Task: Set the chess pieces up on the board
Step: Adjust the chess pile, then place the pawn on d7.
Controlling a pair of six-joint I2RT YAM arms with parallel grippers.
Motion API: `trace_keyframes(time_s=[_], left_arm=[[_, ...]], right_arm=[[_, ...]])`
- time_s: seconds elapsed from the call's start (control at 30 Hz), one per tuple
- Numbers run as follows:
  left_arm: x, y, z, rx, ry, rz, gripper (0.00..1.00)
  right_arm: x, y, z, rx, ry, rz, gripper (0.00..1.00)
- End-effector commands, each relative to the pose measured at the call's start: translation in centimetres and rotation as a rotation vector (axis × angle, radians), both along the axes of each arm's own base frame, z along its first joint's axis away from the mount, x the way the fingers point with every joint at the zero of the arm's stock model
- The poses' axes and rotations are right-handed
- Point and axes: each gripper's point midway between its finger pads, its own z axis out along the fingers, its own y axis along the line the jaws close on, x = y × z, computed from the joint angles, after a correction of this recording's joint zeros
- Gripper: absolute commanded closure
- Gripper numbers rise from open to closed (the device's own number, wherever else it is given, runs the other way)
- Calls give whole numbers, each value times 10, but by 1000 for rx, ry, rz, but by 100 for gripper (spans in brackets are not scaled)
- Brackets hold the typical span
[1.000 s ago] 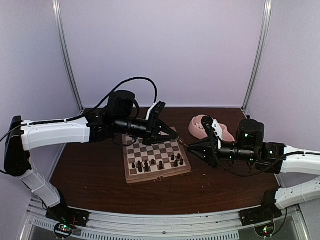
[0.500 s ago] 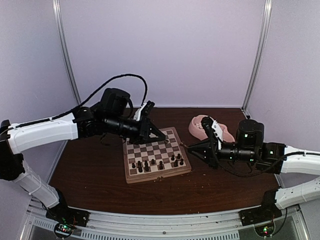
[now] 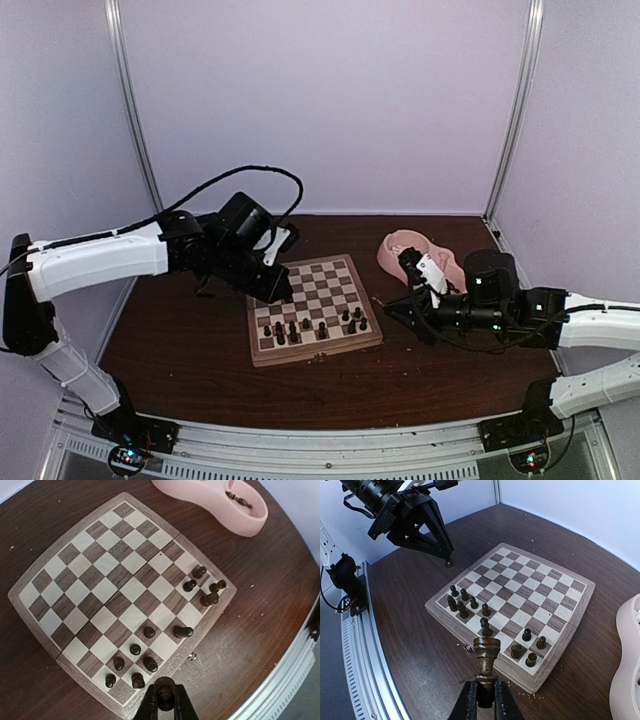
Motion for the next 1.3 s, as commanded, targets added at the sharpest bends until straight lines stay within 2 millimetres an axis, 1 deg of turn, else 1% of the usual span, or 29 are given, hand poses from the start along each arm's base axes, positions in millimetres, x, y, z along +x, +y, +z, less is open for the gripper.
trace_keyframes(time_s=[0.0,0.1,0.17,0.37,0.47,0.67,0.77,0.97,1.27], left_arm=[[19,-16,-13,104,-76,-103,100],[27,-32,-27,133,-56,-138,100],[28,-43,-34,126,-30,-168,100],[36,-62,-49,127,3,-188,100],[37,-64,-56,137,17,-188,99],[37,-69,-71,145,43,-202,99],[38,-72,-77,150,54,-206,99],[37,-73,-89,162,73,-209,98],[39,-73,-107,177,80,-208,97]], right_arm=[[5,-1,-10,-54,34,-36,100],[5,0,-12,-59,40,-32,100],[5,-1,-11,-54,38,-35,100],[4,-5,-11,-61,30,-41,100],[4,-7,-10,-60,24,-44,100],[3,-17,1,-25,-19,-65,100],[3,-21,4,-27,-27,-74,100],[2,-23,1,-39,-23,-75,100],[1,-25,3,-34,-27,-76,100]])
